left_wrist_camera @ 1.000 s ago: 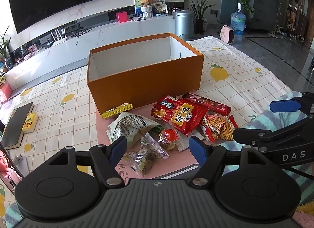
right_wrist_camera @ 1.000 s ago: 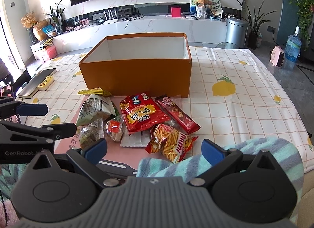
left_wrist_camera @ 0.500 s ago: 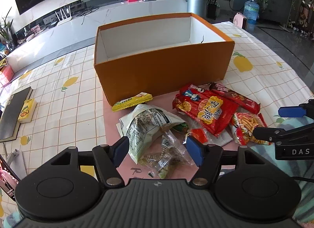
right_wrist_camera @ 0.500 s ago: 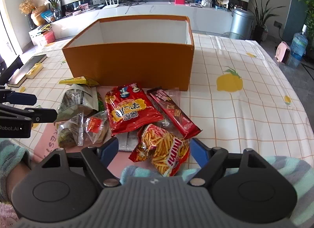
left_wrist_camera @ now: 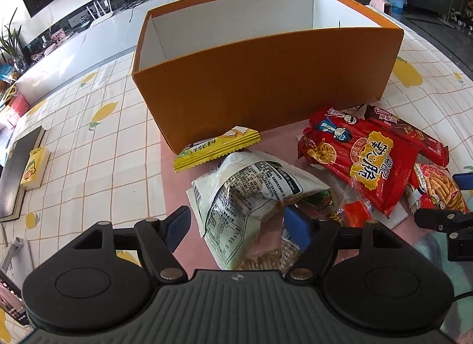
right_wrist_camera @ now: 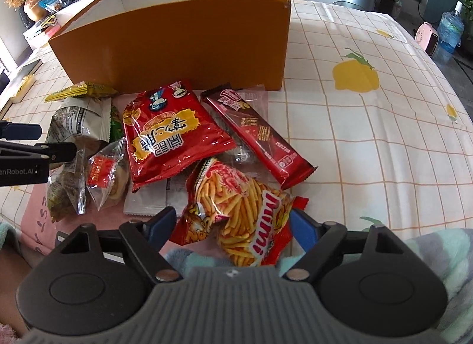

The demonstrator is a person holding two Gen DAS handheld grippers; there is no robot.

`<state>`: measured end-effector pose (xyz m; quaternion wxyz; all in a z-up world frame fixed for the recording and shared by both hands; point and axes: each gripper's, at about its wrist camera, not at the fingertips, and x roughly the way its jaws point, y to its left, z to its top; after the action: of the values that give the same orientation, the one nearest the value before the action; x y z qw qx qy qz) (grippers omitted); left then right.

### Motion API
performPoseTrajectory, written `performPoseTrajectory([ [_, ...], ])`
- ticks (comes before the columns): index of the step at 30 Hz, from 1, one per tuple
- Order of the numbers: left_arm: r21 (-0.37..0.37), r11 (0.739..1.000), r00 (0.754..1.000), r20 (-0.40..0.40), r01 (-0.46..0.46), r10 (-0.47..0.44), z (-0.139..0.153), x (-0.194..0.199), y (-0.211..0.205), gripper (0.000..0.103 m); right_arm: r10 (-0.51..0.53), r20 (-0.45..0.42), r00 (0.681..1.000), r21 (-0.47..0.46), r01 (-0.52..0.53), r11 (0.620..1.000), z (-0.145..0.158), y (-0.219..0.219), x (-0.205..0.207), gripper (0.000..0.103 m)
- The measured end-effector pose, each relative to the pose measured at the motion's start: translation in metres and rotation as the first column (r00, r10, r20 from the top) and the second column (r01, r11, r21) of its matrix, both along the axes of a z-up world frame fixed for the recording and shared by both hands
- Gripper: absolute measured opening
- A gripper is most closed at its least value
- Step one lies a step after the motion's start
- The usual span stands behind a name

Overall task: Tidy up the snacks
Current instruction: 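Grasp the white printed snack bag with the left tool while the right tool grasps the red Mimi fries bag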

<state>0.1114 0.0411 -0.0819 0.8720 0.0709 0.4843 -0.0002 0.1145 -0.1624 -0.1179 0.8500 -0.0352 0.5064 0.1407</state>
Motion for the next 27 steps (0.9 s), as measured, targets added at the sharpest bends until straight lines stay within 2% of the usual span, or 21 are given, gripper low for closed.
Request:
performPoseTrajectory([
  [7,-0.035,0.999,1.0,-0.01,0.008,-0.008,-0.006,0.006,-0.001,0.085,0.0,0.009,1.0,-0.002,0.0,1.0,-0.002,0.0,0.0,0.07],
  [13,-0.036,0.999,1.0,-0.005,0.006,-0.006,-0.008,0.009,-0.004,0.082,0.0,0.016,1.0,0.002,0.0,1.0,0.001,-0.001,-0.004,0.066],
  [15,-0.036,0.999,1.0,-0.003,0.002,-0.002,-0.007,0.01,-0.005,0.077,0.0,0.02,1.0,0.004,0.0,1.0,0.001,-0.001,-0.005,0.065],
  [17,-0.039,0.999,1.0,0.002,0.001,-0.001,-0.006,0.008,-0.006,0.062,0.004,0.024,1.0,0.007,-0.004,1.0,0.002,-0.002,-0.007,0.064],
  [22,-0.06,0.998,0.999,0.024,-0.021,0.023,-0.002,0.005,-0.003,0.035,0.012,0.026,1.0,0.017,-0.012,1.0,0.007,-0.001,-0.01,0.061],
  [27,-0.076,0.996,0.997,0.068,-0.038,0.043,0.011,-0.007,0.002,0.027,0.015,0.045,0.999,0.035,-0.017,0.999,0.018,-0.004,-0.016,0.059],
])
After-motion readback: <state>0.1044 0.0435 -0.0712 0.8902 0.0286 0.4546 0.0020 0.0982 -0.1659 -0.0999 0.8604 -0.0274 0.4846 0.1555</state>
